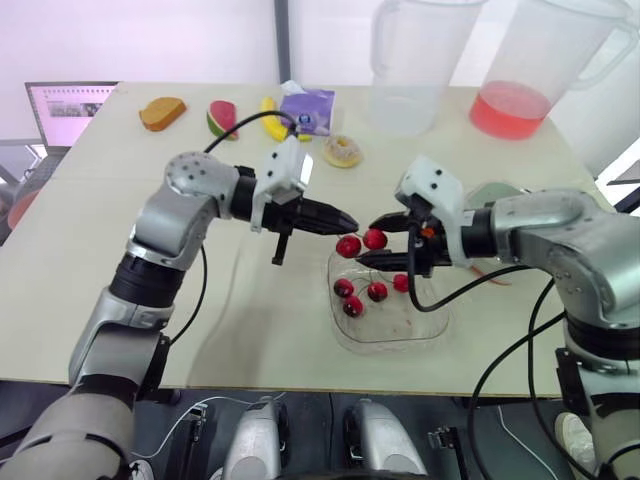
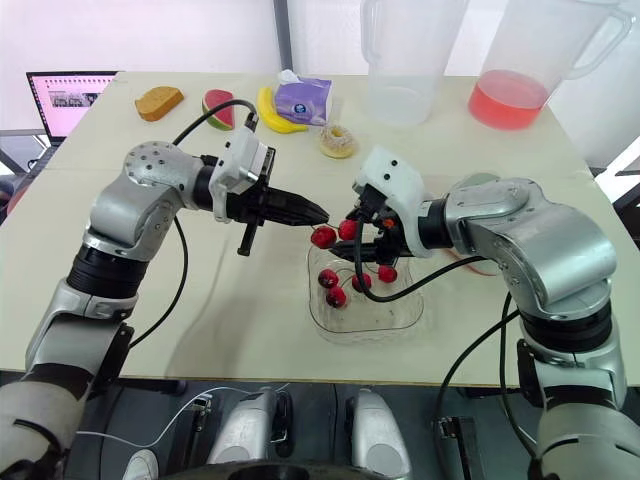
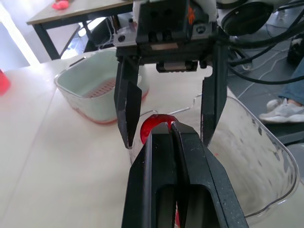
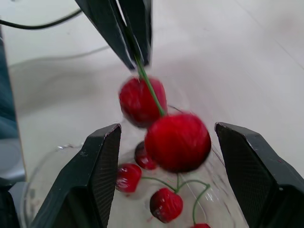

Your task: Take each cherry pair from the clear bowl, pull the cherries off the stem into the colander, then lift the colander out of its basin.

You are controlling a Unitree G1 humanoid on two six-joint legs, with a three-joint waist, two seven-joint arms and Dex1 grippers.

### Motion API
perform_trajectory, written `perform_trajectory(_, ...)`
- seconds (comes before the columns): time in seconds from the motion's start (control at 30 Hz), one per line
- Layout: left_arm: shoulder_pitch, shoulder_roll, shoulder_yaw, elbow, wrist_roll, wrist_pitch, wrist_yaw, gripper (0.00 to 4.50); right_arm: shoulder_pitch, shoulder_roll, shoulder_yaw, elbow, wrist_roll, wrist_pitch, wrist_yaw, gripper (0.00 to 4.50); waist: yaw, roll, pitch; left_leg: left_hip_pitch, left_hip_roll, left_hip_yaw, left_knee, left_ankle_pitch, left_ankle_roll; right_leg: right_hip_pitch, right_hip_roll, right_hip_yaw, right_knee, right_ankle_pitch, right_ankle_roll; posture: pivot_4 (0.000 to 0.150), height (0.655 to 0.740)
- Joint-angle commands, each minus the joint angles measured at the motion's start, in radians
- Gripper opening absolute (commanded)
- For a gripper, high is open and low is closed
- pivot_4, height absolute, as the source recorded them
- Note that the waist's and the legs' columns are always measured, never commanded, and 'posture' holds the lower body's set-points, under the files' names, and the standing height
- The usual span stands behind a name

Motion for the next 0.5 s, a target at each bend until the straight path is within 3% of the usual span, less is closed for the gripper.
perform_trajectory(0.03,-0.014,0.006,0.029,-0.046,-0.019,0.005,0.004,0.0,-0.008,-0.015,-0.013,-0.007,0.028,-0.028,-0.019,3.1,0.0,0.0,0.0,0.0,0.0,0.0,0.0,0.0,0.0,0.0,0.0,0.0,0.0,0.0,0.0,0.15,0.74)
perform_trajectory(0.1,-0.012,0.007,0.03,-0.049,-0.02,0.009,0.005,0.0,-0.01,-0.018,-0.014,-0.004,0.038,-0.031,-0.029,2.52,0.0,0.0,0.0,0.0,0.0,0.0,0.0,0.0,0.0,0.0,0.0,0.0,0.0,0.0,0.0,0.15,0.74)
perform_trajectory(0.2,-0.011,0.007,0.031,-0.051,-0.019,0.013,0.008,0.0,-0.016,-0.022,-0.013,-0.002,0.057,-0.032,-0.041,1.06,0.0,0.0,0.0,0.0,0.0,0.0,0.0,0.0,0.0,0.0,0.0,0.0,0.0,0.0,0.0,0.15,0.74)
perform_trajectory(0.27,-0.011,0.007,0.031,-0.051,-0.018,0.013,0.009,0.0,-0.018,-0.025,-0.012,-0.002,0.068,-0.032,-0.048,0.47,0.0,0.0,0.0,0.0,0.0,0.0,0.0,0.0,0.0,0.0,0.0,0.0,0.0,0.0,0.0,0.15,0.74)
perform_trajectory(0.5,-0.011,0.007,0.031,-0.047,-0.015,0.012,0.015,0.0,0.011,-0.059,-0.009,-0.008,0.097,-0.035,-0.071,0.36,0.0,0.0,0.0,0.0,0.0,0.0,0.0,0.0,0.0,0.0,0.0,0.0,0.0,0.0,0.0,0.15,0.74)
